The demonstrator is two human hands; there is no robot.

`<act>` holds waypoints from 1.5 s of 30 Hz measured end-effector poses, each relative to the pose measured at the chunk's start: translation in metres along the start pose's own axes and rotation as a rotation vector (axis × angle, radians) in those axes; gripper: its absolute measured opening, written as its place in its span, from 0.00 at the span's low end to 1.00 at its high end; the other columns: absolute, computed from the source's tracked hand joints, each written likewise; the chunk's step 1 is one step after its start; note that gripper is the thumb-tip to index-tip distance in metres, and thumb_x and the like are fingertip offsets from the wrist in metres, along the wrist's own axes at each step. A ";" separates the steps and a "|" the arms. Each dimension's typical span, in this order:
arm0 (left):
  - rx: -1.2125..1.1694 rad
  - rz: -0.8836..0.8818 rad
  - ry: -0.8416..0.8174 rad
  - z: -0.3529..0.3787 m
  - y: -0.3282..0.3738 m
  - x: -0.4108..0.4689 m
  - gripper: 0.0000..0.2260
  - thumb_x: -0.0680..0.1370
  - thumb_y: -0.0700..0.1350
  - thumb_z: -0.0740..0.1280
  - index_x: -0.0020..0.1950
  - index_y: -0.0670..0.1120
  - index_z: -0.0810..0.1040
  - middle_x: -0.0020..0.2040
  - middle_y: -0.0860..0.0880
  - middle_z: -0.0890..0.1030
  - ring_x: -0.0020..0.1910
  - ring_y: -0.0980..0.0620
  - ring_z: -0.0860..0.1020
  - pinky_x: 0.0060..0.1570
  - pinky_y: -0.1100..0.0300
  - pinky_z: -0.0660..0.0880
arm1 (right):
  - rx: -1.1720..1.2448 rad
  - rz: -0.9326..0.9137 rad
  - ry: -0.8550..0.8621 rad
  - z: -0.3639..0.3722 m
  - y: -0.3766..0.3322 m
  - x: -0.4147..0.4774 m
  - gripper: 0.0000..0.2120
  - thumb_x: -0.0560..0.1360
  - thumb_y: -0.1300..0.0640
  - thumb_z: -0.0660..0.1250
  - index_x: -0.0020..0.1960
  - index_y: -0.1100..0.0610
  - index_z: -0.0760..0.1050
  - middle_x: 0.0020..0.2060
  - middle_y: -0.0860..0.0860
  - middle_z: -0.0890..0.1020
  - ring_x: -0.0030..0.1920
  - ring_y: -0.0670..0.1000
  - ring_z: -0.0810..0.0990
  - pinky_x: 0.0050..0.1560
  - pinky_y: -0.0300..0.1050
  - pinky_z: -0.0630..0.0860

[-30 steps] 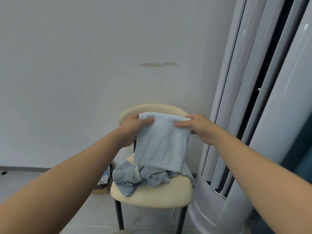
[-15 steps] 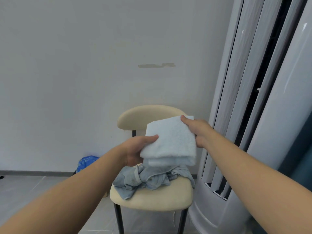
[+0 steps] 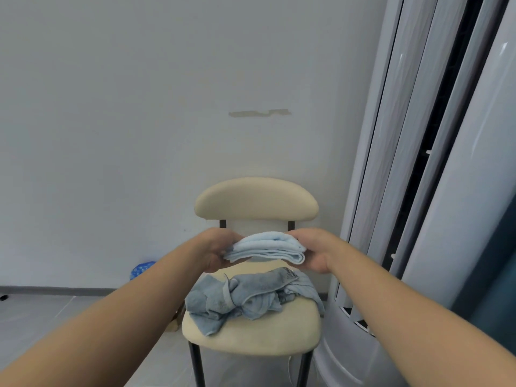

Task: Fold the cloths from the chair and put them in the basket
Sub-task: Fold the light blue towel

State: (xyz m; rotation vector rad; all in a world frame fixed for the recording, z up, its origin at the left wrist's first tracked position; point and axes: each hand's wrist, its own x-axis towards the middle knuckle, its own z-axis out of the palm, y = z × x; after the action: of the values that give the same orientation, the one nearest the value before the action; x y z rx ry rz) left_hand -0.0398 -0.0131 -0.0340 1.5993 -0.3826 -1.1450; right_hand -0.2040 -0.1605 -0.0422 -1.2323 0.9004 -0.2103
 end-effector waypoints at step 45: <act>1.259 0.250 -0.194 -0.046 0.022 0.088 0.16 0.69 0.50 0.79 0.44 0.51 0.72 0.42 0.54 0.76 0.41 0.52 0.73 0.40 0.56 0.71 | -1.426 -0.231 -0.279 0.042 -0.064 0.091 0.14 0.71 0.48 0.76 0.45 0.46 0.70 0.40 0.48 0.82 0.36 0.50 0.84 0.39 0.49 0.80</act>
State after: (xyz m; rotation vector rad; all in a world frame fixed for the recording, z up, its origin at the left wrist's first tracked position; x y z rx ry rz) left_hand 0.0474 -0.0593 -0.0581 2.3654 -1.6101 -0.8601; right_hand -0.0958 -0.2066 -0.0276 -2.5972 0.5928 0.5262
